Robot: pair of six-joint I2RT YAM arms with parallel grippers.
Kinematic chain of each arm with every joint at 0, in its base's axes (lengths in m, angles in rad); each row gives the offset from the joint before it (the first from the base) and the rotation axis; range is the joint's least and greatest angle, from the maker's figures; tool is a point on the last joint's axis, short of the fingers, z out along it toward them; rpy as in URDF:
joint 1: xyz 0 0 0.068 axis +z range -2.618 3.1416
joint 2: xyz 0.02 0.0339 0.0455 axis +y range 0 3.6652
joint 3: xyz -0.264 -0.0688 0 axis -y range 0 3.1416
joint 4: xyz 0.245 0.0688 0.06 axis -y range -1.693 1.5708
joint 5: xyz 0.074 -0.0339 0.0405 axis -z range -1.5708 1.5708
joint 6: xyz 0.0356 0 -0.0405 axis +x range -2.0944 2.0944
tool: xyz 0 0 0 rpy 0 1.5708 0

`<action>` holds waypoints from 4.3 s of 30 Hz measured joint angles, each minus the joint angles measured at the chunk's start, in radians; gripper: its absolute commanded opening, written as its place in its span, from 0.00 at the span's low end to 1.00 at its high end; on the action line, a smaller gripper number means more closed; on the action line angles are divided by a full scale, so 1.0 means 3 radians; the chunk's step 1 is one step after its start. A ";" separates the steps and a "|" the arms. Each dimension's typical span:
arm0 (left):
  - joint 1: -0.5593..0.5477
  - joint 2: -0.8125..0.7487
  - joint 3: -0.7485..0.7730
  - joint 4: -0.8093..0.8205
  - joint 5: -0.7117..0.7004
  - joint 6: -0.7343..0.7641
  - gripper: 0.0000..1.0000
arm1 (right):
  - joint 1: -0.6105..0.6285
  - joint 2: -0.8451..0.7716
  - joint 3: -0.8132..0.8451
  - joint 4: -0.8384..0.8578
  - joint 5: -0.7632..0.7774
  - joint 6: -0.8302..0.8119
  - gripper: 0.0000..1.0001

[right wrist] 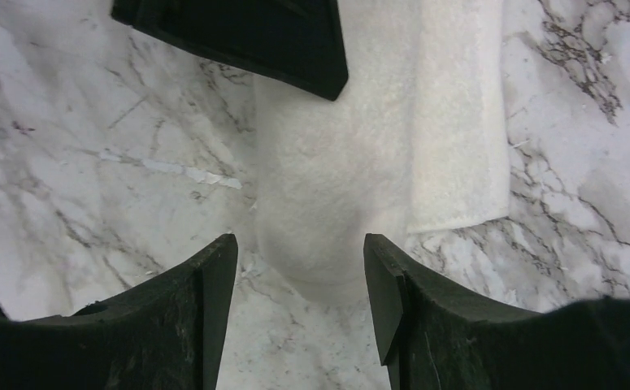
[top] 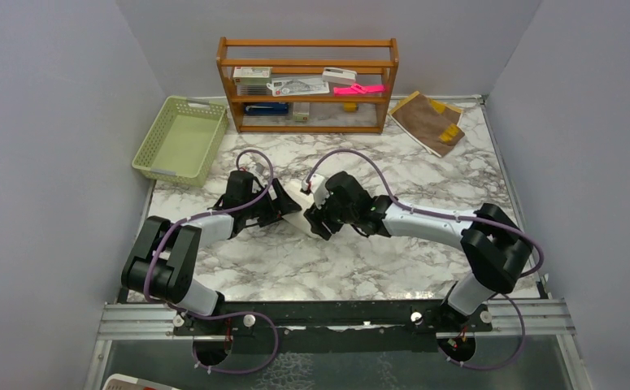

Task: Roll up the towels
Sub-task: Roll the towel at the center of the board.

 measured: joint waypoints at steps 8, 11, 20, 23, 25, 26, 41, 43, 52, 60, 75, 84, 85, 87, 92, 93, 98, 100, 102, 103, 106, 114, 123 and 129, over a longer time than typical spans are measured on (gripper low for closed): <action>0.0000 0.0003 0.0003 -0.0004 0.0000 0.0001 0.80 | 0.0092 0.0257 0.0045 0.0000 0.0373 -0.0224 0.58; 0.0000 0.0004 0.0003 -0.0005 0.0000 0.0009 0.80 | 0.0104 0.0394 0.0093 -0.0003 0.0398 -0.0238 0.50; 0.0017 0.0005 0.0003 -0.0006 0.0004 0.0008 0.82 | 0.0104 0.0529 0.0247 -0.0008 0.0538 -0.0156 0.01; 0.0086 -0.0017 0.0003 -0.0027 0.0017 0.0001 0.83 | 0.0104 0.0528 0.0268 -0.0042 0.0596 -0.0148 0.01; 0.0142 -0.0080 0.0003 -0.0118 0.0019 -0.0001 0.84 | 0.0104 0.0514 0.0278 -0.0078 0.0687 -0.0151 0.01; 0.0172 -0.0135 0.0004 -0.0196 0.0020 -0.0005 0.84 | 0.0104 0.0496 0.0278 -0.0098 0.0746 -0.0158 0.01; 0.0237 -0.0393 -0.0102 0.0018 0.0291 -0.0479 0.84 | 0.0305 0.0287 0.0361 -0.0431 0.1540 -0.0310 0.01; 0.0237 -0.0393 -0.0128 0.0069 0.0328 -0.0559 0.84 | 0.0310 0.0310 0.0420 -0.0530 0.1649 -0.0272 0.01; 0.0237 -0.0456 -0.0099 0.0332 0.0628 -0.1125 0.80 | 0.0556 0.0557 0.0505 -0.0484 0.2502 -0.0390 0.01; 0.0237 -0.0356 0.0172 0.0104 0.0666 -0.1330 0.79 | 0.0674 0.0567 0.0291 -0.0151 0.2686 -0.0543 0.01; 0.0393 0.0445 0.1470 -0.0422 0.0683 -0.0876 0.71 | 0.0718 -0.0155 -0.0674 0.0945 0.1798 -0.1017 0.01; 0.0390 0.0516 0.1640 -0.0880 0.0888 -0.0426 0.69 | 0.0746 -0.0001 -0.1072 0.2022 0.1483 -0.1773 0.01; 0.0388 0.0516 0.1605 -0.0947 0.0895 -0.0367 0.70 | 0.0749 0.0050 -0.1072 0.2116 0.1470 -0.1841 0.01; 0.0388 0.0515 0.1520 -0.1050 0.0890 -0.0267 0.69 | 0.0753 0.0126 -0.1072 0.2241 0.1438 -0.1947 0.01; 0.0388 0.0493 0.1165 -0.1301 0.0787 -0.0064 0.69 | 0.0754 0.0169 -0.1072 0.2351 0.1296 -0.2059 0.01; 0.0388 0.0487 0.1101 -0.1336 0.0768 -0.0047 0.69 | 0.0755 0.0169 -0.1072 0.2356 0.1279 -0.2070 0.01; 0.0388 0.0392 0.0855 -0.1386 0.0721 -0.0001 0.69 | 0.0755 0.0195 -0.1072 0.2359 0.1235 -0.2098 0.01; 0.0388 0.0365 0.0806 -0.1380 0.0701 0.0018 0.69 | 0.0755 0.0200 -0.1072 0.2359 0.1225 -0.2107 0.01; 0.0388 0.0364 0.0743 -0.1334 0.0645 0.0041 0.69 | 0.0755 0.0200 -0.1072 0.2360 0.1219 -0.2110 0.01; 0.0388 0.0364 0.0693 -0.1310 0.0609 0.0048 0.69 | 0.0755 0.0200 -0.1072 0.2363 0.1217 -0.2112 0.01; 0.0389 0.0367 0.0577 -0.1138 0.0600 0.0022 0.69 | 0.0759 0.0200 -0.1072 0.2363 0.1188 -0.2132 0.01; 0.0346 0.0649 0.0570 -0.0462 0.0755 -0.0175 0.68 | 0.0810 0.0200 -0.1073 0.2271 0.0790 -0.2117 0.01; 0.0234 0.1020 0.0899 -0.0177 0.0825 -0.0230 0.67 | 0.0825 0.0200 -0.1073 0.2102 0.0685 -0.2098 0.01; 0.0234 0.1033 0.1003 -0.0298 0.0816 -0.0106 0.67 | 0.0827 0.0324 -0.1034 0.2101 0.0680 -0.2078 0.01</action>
